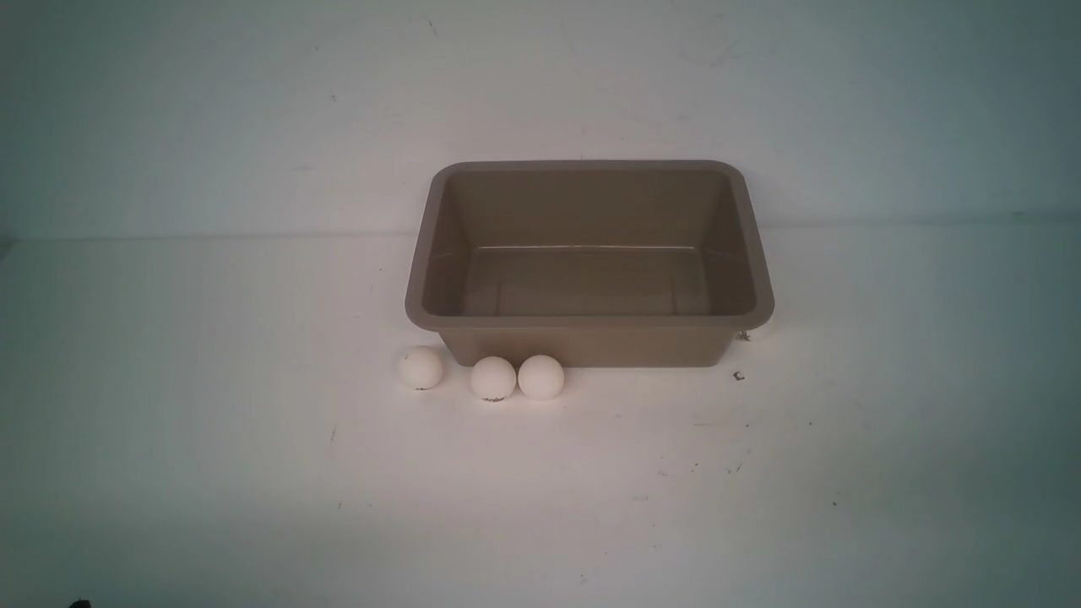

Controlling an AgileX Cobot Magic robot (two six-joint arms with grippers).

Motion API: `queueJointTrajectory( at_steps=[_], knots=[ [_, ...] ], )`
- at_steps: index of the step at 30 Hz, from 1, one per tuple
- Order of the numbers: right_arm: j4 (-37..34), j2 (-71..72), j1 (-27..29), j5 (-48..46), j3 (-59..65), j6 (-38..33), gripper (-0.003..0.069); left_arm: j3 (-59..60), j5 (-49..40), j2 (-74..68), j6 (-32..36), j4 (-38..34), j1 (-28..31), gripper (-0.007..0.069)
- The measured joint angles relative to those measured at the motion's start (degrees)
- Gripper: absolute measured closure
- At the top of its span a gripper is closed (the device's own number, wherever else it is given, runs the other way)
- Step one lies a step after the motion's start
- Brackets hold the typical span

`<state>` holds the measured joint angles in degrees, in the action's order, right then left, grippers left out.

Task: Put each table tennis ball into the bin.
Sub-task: Use the left arm to clamp the table tennis ball closest to it

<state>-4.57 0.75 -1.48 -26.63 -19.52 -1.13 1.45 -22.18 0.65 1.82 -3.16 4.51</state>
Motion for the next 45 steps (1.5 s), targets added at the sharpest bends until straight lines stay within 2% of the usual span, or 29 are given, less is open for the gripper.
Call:
queueJointTrajectory(
  at_steps=[36, 42, 45],
  knots=[
    [-0.1, 0.0, 0.0, 0.3, 0.0, 0.0, 0.0519, 0.0, 0.2, 0.0, 0.2, 1.1, 0.0, 0.0104],
    [-0.1, 0.0, 0.0, -0.1, 0.0, 0.0, 0.0519, 0.0, 0.4, 0.0, -1.8, -4.7, 0.0, 0.0104],
    [-0.1, 0.0, 0.0, -1.0, 0.0, 0.0, 0.0519, 0.1, 1.0, 0.0, -2.2, -10.5, 0.0, 0.0104]
  ],
)
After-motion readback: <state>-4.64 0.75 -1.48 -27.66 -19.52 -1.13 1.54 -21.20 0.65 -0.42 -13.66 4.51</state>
